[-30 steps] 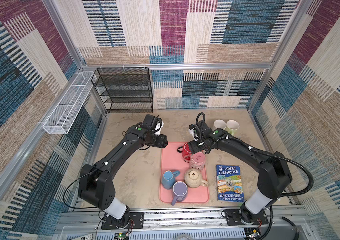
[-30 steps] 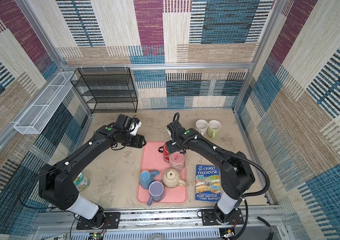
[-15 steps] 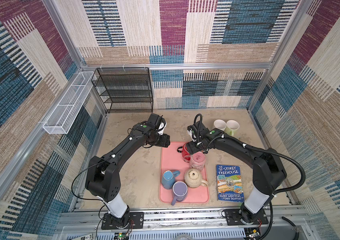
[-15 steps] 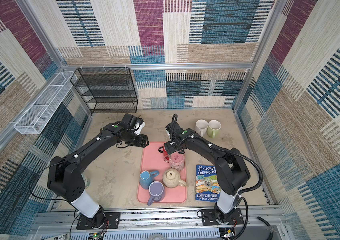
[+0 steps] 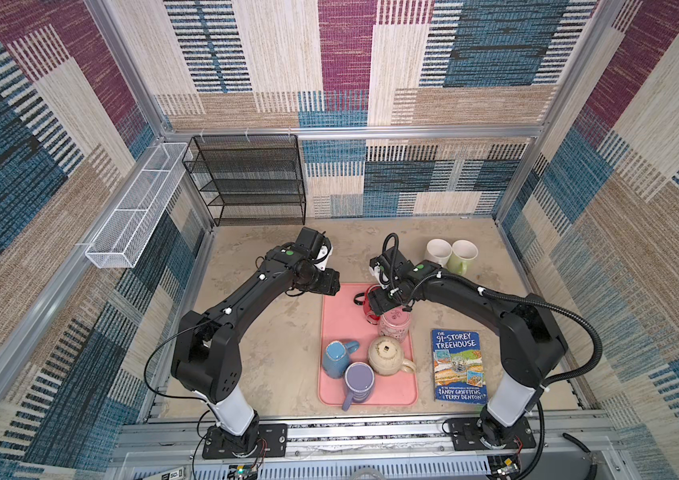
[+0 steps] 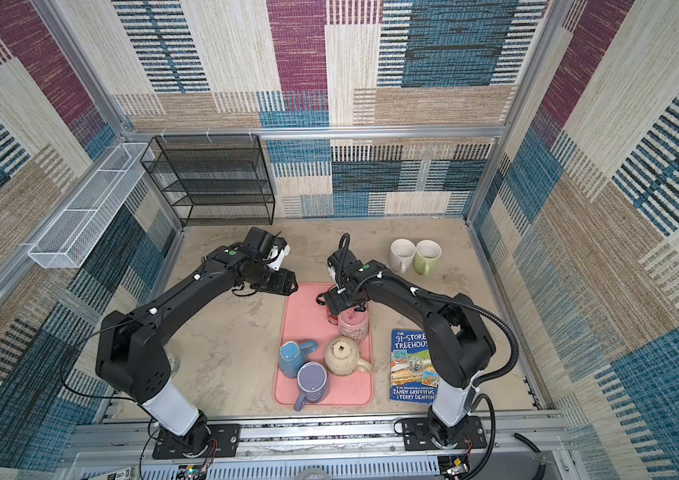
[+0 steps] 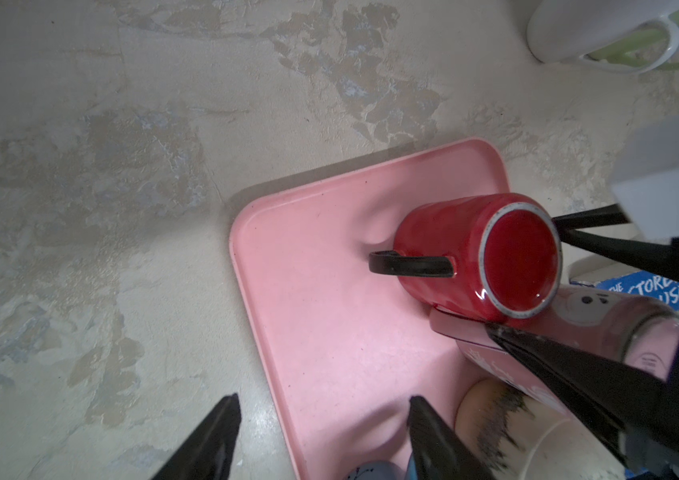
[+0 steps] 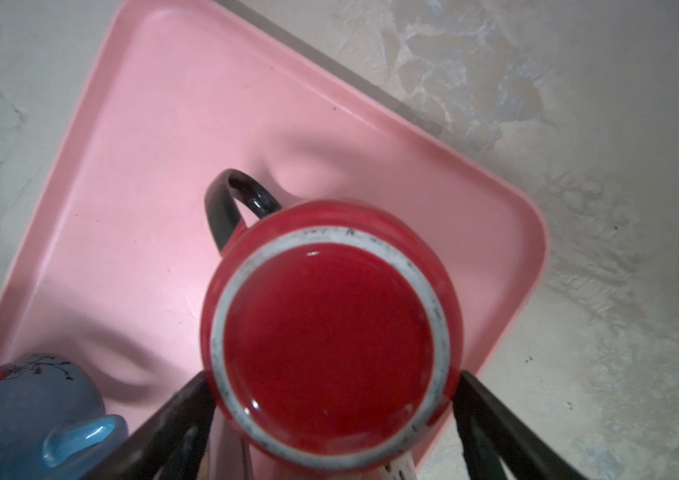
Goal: Turn the mug right side up
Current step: 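Lift and tilt the red mug with the right gripper while the left gripper approaches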
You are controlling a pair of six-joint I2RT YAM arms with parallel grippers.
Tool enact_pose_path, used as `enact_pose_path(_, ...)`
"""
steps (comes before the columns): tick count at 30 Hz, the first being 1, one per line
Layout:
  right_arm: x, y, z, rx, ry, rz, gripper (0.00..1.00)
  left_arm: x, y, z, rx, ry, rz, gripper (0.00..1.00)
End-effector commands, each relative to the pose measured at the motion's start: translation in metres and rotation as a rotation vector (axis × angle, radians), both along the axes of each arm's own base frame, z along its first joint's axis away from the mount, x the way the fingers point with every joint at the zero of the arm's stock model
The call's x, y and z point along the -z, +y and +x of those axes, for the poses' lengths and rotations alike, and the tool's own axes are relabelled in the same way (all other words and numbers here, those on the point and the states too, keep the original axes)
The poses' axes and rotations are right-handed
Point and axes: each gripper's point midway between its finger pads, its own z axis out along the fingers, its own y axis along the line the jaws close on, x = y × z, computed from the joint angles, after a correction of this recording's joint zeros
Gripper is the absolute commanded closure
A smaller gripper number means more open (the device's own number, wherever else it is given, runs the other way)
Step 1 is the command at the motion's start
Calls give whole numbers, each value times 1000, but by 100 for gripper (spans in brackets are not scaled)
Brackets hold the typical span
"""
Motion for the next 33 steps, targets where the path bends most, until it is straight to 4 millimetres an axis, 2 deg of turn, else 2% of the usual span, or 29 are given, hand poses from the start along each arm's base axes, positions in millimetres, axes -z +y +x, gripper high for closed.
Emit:
enact_pose_path(1, 2, 0, 7, 17, -20, -9, 13, -1, 1, 0, 13, -11, 7, 31)
enact_pose_path(7, 2, 4, 14, 9, -26, -19, 23, 0, 1, 0, 15, -13, 11, 31)
enact_pose_path(17, 8, 5, 20, -1, -25, -44, 31, -4, -3, 12, 20, -32, 14, 31)
enact_pose_path(22, 10, 5, 21, -1, -23, -52, 43, -3, -9, 25, 40, -43, 26, 31)
enact_pose_path(28, 8, 2, 22, 7, -40, -51, 47, 8, -24, 43, 155, -110, 34, 34)
enact_pose_path(33, 8, 0, 25, 22, -44, -41, 53, 8, -48, 45, 285, -168, -60, 33)
